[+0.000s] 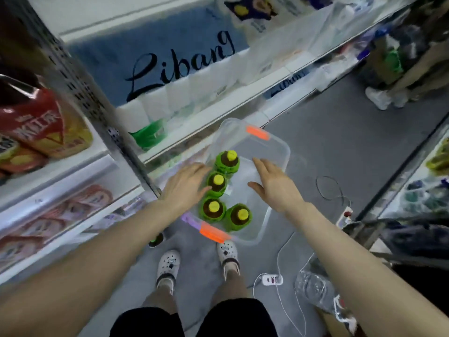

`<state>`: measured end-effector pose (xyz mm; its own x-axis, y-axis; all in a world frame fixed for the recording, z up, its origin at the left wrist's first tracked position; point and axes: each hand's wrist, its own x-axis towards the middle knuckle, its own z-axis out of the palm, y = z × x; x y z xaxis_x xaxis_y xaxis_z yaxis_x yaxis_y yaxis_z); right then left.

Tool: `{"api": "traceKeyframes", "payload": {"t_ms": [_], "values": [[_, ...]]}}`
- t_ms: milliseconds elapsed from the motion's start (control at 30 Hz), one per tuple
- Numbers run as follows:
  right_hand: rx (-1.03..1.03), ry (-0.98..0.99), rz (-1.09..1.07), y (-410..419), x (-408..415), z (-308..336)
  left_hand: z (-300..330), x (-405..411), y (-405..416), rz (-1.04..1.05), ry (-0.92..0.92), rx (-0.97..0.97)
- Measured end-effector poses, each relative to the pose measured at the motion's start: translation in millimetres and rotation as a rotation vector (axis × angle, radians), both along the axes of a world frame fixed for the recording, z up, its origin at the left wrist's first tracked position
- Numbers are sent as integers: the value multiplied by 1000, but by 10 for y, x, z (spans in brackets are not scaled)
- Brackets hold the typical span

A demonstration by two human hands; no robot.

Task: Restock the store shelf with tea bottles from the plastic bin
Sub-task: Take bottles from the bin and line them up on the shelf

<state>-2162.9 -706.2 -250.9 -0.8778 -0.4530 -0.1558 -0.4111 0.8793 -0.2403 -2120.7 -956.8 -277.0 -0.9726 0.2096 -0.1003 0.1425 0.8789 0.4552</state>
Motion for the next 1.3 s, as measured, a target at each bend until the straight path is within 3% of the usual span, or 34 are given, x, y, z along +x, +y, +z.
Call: {"api": "traceKeyframes", "payload": {"t_ms": [200,433,567,667,800,1033,1200,1300], "values": [[13,-186,70,119,-884,-803,-652,-152,463,86,-105,18],[-175,-354,121,-103,-1406,-1509,-1103,-281,837,265,-203,54],[-396,-344,89,-174,-1380,-1714,-1144,-292,911,320,-188,36],[-428,-297,80,-176,-1392,-1734,-1135,-317,933,350,-189,31],[-394,-295,-10,-65,-1510,-1536,-1103,-338,914,404,-270,106],[-367,-207,317,66,-1625,-452,-748,-463,775,472,-305,415],[-539,-409,306,-162,-1605,231,-214,-499,704,465,-398,862],[-722,-609,303,-388,-1456,353,12,-362,607,592,-398,987]]}}
